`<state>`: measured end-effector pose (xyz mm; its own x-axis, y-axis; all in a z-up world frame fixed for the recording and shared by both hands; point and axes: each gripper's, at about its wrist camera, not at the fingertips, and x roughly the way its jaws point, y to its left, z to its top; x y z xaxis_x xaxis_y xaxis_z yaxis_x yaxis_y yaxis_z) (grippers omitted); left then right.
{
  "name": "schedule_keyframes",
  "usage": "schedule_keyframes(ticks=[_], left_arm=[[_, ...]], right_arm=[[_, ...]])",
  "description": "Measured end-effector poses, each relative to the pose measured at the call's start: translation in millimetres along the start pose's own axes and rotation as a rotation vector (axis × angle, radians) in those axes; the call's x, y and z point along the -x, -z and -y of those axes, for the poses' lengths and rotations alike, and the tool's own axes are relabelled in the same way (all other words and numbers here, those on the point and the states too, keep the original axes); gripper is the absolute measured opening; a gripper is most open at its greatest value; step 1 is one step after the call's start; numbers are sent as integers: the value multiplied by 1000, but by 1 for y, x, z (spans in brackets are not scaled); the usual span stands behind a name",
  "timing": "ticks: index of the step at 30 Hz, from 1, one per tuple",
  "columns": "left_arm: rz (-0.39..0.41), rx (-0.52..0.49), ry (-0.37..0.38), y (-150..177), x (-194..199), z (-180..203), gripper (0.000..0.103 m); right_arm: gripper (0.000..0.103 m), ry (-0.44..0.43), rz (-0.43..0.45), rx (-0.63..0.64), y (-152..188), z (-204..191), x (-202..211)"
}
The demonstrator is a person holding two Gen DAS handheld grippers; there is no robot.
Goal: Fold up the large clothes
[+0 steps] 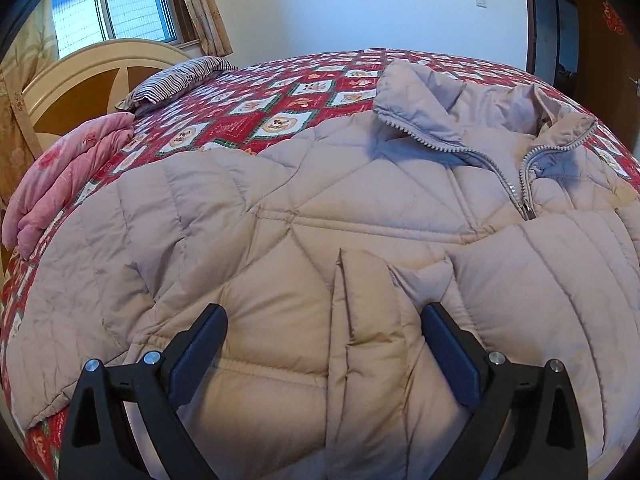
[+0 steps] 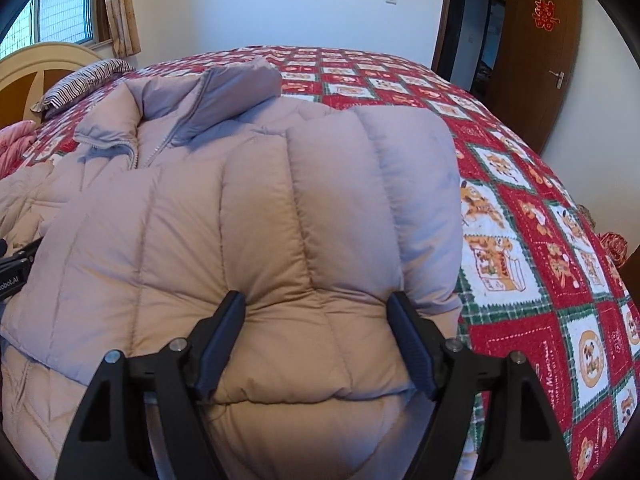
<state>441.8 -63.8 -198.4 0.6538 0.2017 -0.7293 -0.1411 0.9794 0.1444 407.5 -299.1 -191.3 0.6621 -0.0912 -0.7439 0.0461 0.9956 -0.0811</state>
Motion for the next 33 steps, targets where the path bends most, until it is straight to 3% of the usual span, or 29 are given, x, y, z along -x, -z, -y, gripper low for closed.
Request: schedule_keyframes(ticks=[25,29,33], left_arm=[[-8,-3,4,-1,1,-1,99],[-20,25,68,-12,29,-27,99],[93,38,99,-16,81,-82,99]], right_arm=[[79,57,-4,40,1,-8,-4],[81,47,-7,43,-1,-5,4],[87,37,38,15,8,0,39]])
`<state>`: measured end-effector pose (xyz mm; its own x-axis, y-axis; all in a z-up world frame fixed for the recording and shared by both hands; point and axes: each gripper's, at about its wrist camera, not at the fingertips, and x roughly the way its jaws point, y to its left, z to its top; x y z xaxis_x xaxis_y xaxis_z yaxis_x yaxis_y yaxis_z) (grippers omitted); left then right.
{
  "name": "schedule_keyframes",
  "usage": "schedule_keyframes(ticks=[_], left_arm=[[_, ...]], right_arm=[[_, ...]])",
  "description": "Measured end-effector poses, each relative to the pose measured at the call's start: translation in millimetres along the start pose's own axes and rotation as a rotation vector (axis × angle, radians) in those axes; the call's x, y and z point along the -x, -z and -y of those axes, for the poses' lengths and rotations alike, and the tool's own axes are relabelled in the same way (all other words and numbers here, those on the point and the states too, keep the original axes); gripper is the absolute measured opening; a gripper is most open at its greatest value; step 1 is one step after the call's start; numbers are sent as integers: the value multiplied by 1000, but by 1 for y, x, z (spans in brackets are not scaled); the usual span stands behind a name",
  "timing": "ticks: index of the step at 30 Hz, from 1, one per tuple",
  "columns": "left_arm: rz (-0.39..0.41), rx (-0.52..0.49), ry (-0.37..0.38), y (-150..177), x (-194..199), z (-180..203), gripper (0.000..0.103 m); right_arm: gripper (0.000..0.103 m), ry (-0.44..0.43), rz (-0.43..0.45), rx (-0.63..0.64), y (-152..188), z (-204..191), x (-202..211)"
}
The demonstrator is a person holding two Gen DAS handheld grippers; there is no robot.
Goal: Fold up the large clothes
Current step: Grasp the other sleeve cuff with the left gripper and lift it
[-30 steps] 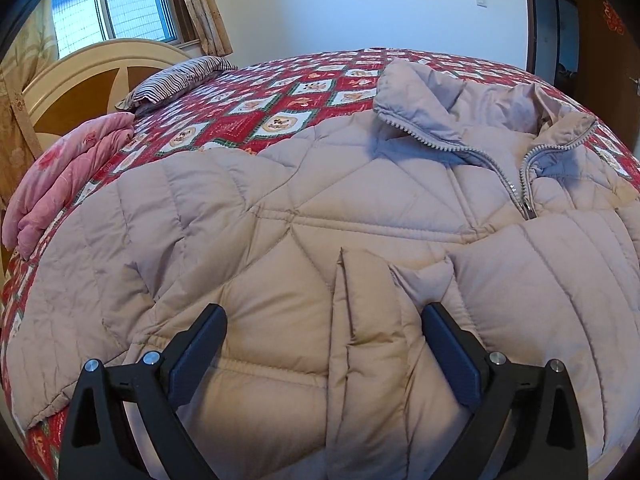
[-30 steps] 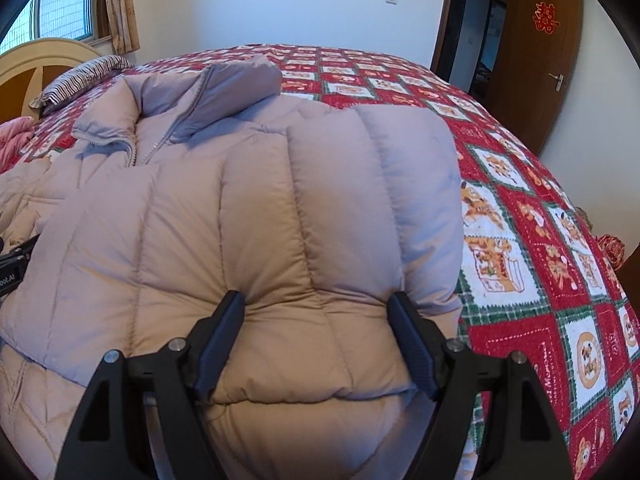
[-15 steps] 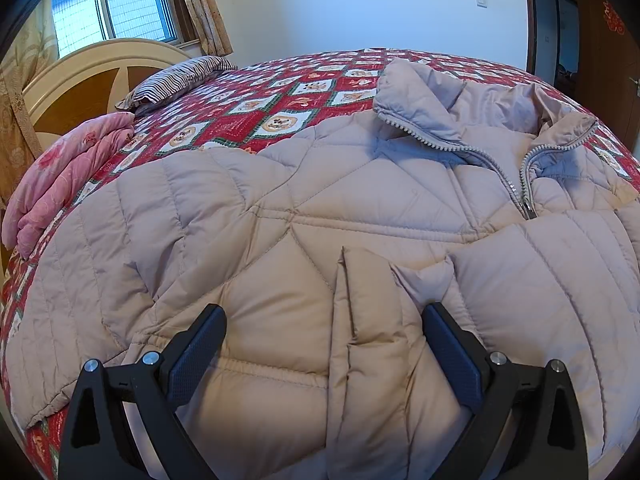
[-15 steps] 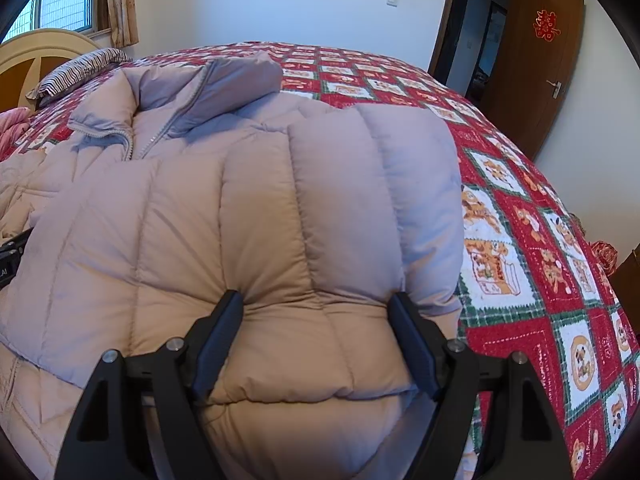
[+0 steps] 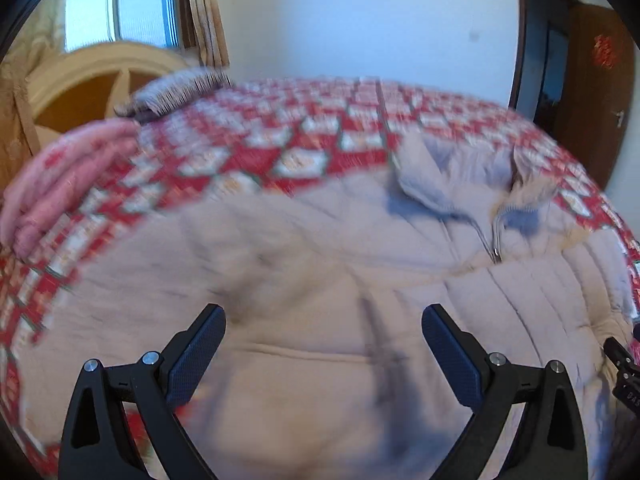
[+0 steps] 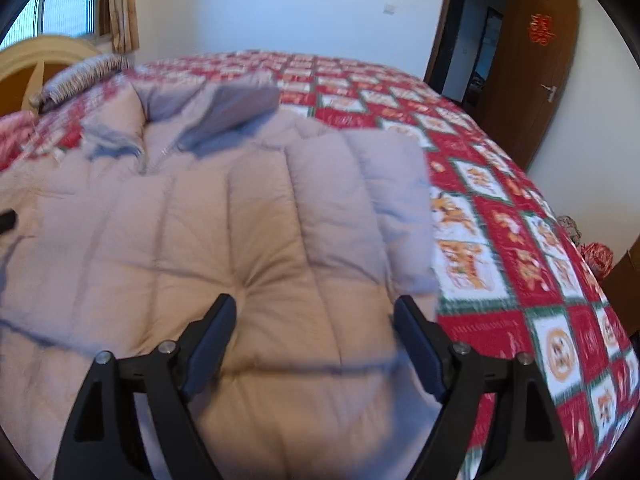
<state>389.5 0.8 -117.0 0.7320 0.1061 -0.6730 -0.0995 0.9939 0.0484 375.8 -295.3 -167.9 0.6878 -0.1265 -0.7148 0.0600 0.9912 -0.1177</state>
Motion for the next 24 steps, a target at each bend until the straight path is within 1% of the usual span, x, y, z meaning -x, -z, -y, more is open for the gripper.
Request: schedule_keyframes(ticks=[2,4,6,8,10,12,13,14,15,16,17,18,19,20,21,23,24], left_arm=[[31,-16,-67,5,19,-39,99],[30,2,-135,17,25,-84,99],[-2,40,-243,36,23,-136,99],[-62,97,-346,59,17,-191,99],[-121,187,-430,83,14,-246,99],[-144,265,-474,102,18,-283,99],[-153,305,-475,112,18,-297,99],[-165,343,-453,122,19,-309,99],[-175,371,-425,131,18,-312,99],[-179,401,-375,137,17,-316,99],[-176,416,-338,140,16,-315,99],[-171,425,-315,142,16,-312,98],[-162,426,-306,141,15,-305,95],[-151,420,-284,139,14,-299,76],[-145,412,-263,136,13,-294,46],[-139,384,-214,125,13,-279,16],[-129,373,-213,119,15,-274,15]], right_arm=[[90,-27,14,-11,9,-1,19],[90,-48,16,2,19,-7,32],[90,-73,24,44,31,-18,47],[90,-86,43,88,40,-31,58],[90,-87,66,122,47,-41,67],[90,-86,77,141,52,-50,74],[90,-92,79,143,54,-54,78],[90,-99,81,137,55,-55,80],[90,-107,85,126,56,-57,84],[91,-119,89,115,58,-59,88],[93,-133,90,107,60,-61,91],[93,-146,93,103,63,-64,94],[93,-147,95,104,65,-66,96],[93,-144,99,108,67,-69,98],[93,-141,101,109,70,-72,100],[93,-141,103,104,73,-73,104],[93,-142,105,98,74,-72,105]])
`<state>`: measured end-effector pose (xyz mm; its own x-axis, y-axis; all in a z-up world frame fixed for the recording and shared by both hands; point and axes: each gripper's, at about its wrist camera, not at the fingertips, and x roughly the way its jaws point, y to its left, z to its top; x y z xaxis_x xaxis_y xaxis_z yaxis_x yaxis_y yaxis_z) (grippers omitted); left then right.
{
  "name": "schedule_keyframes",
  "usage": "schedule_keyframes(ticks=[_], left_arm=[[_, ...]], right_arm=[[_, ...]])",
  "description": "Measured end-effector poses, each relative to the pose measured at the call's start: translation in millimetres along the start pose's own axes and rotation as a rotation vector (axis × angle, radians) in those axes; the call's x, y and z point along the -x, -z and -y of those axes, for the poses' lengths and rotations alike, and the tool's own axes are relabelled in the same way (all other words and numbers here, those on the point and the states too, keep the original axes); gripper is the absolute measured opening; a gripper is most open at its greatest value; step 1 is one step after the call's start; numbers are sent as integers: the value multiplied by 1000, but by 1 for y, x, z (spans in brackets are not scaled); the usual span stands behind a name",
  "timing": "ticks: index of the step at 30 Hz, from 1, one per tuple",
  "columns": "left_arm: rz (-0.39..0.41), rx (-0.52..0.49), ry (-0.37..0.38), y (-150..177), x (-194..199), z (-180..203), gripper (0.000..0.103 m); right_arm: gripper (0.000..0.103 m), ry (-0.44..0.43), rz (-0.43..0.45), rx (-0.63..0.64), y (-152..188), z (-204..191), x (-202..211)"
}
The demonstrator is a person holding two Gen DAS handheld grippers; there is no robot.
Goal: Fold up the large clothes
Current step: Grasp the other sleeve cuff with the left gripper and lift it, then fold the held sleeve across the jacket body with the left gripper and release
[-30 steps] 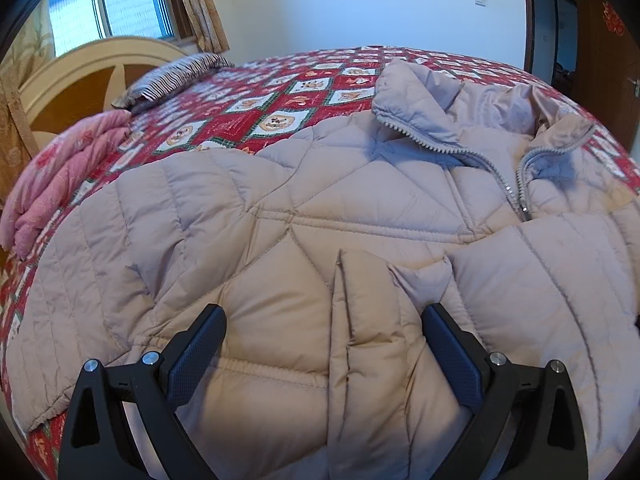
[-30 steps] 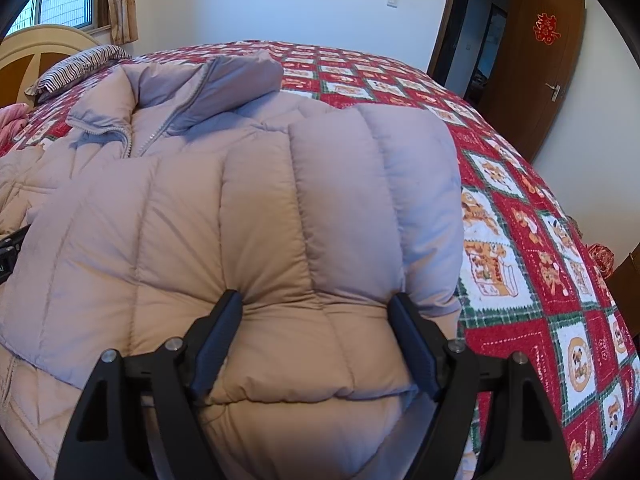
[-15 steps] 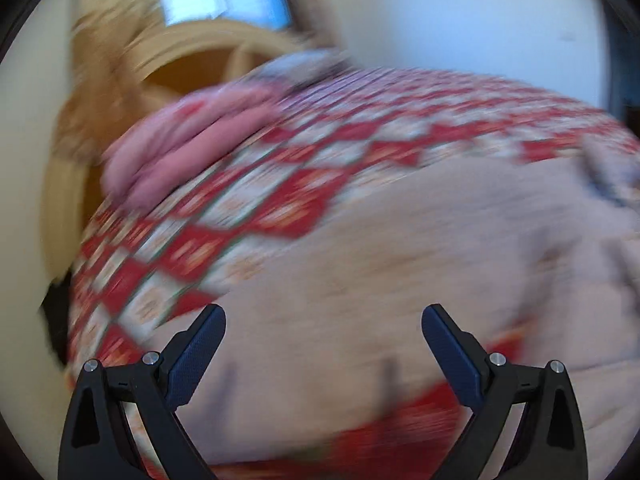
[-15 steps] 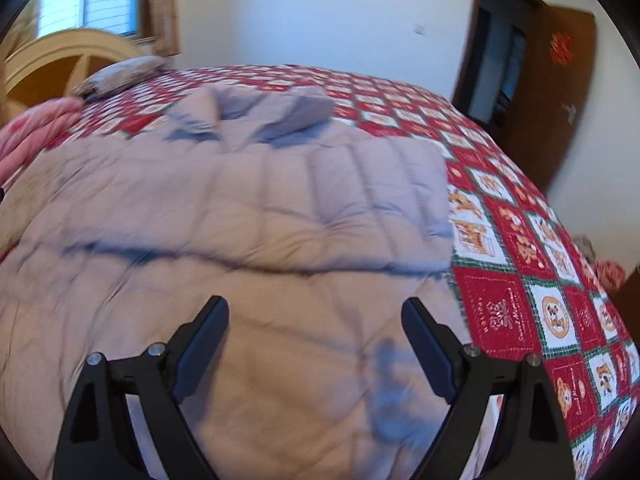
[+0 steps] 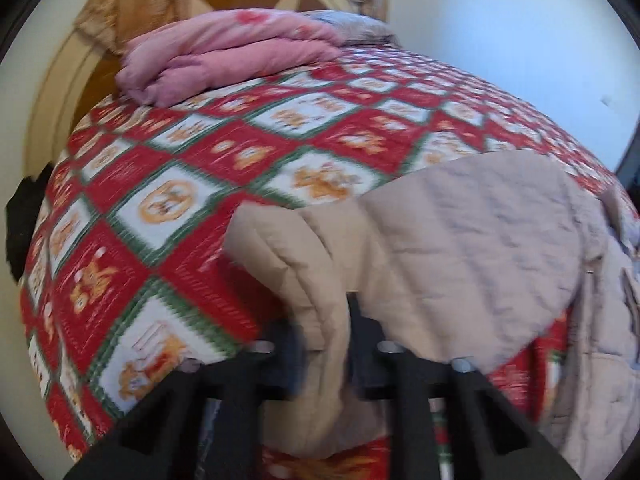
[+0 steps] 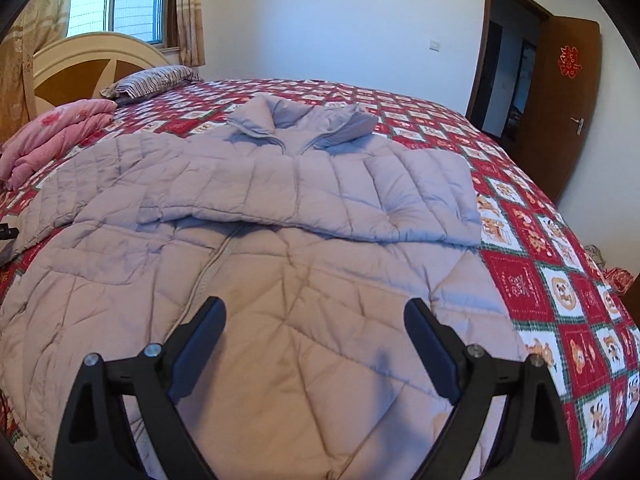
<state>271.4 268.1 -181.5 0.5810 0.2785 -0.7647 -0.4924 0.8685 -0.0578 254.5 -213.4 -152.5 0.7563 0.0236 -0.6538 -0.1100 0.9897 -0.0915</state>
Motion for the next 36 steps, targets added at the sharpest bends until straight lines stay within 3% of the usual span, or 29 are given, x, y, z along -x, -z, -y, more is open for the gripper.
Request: schedule_keyframes(ticks=[7,12,23,26,28,30,35,36], left_arm=[[212,-134,54,-19,75,64,12],[284,-217,156,-26,115,122,12],[288,-445,362,25,156,286,12],[255,-487,368,44,151,322,14],[227,-508,376,55,143,338,24],[208,-521,359,66,138,349,53],[280,-529,351,77,148,346,82],[294,-524,353,76,152,343,82]], right_arm=[[93,23,35,-63,1,13,8],[93,47,36,-112,2,24,7],[94,117,44,-205,12,73,19],[94,111,37,-239,18,82,18],[94,106,26,-250,21,86,17],[94,102,15,-252,25,88,15],[94,97,-4,-252,28,89,12],[94,98,-9,-250,28,89,10]])
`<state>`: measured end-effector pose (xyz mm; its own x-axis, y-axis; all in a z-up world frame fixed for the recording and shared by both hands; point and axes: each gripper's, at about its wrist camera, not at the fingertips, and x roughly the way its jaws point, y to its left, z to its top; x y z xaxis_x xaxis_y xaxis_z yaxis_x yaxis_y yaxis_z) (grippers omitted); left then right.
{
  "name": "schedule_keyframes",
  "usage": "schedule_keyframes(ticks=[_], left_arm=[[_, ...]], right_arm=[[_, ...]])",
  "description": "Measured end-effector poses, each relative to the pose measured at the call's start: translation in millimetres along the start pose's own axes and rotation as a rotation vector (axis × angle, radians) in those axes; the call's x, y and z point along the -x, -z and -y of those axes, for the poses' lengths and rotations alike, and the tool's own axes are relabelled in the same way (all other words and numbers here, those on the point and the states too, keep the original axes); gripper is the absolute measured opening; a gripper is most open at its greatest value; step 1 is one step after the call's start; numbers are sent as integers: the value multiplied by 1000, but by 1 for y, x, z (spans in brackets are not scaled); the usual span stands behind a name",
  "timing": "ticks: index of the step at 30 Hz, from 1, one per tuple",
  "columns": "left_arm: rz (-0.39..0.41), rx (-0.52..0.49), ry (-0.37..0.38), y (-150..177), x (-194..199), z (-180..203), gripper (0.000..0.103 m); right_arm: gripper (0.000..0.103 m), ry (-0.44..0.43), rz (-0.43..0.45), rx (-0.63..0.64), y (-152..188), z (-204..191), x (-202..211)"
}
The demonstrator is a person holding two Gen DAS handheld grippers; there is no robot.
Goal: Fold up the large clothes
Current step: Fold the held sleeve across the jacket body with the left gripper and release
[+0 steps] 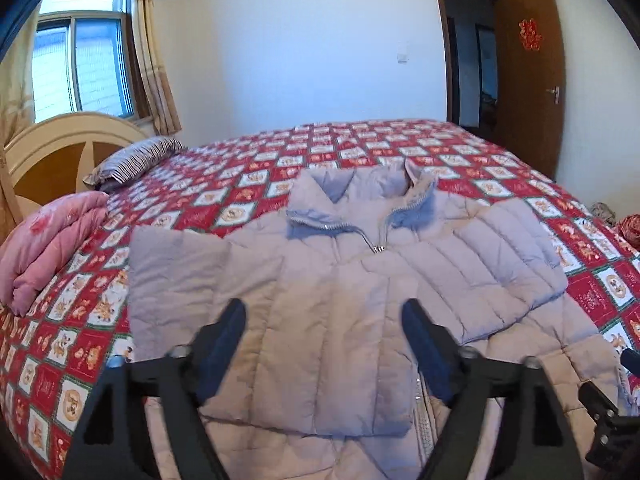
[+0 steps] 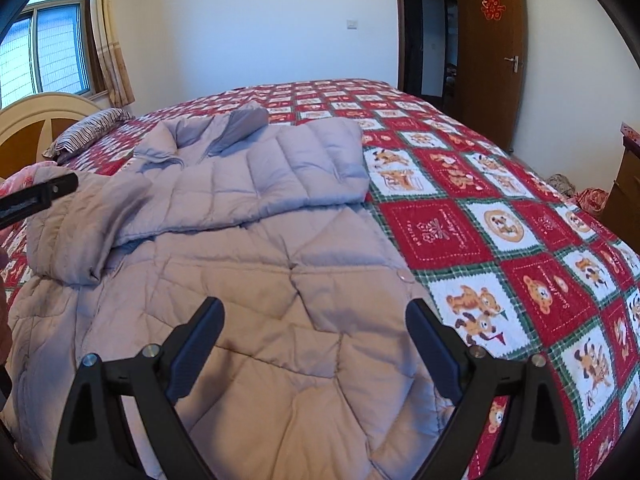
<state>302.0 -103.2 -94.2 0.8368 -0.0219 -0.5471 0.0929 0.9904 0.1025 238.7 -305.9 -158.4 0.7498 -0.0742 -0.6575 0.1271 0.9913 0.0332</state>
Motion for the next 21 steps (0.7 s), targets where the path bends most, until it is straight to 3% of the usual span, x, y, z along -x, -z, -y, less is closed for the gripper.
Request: schedule_keyframes(ticks=[5,8,10,12,16,21], left_arm=[[100,8,-23,-1,33,-37,86],[113,26,-158,8,30,-74,90],[52,54,-256,17,13,-101,90],[-57,128,-330,30,-14,-137,90],[-174,229,-392,53,-49,-179,90],[-221,281,-391,73,-68,-194,90]], right_arm=[[94,-5,3,10,-5,-8,2],[94,-33,17,26,-13,-19,6],[94,-65,21,27,-19,-31,6],[94,-108,15,30,-26,-46,2],[94,-211,-5,43,-38,-85,-9],[88,-318,-91,75,-43,-131,-34]])
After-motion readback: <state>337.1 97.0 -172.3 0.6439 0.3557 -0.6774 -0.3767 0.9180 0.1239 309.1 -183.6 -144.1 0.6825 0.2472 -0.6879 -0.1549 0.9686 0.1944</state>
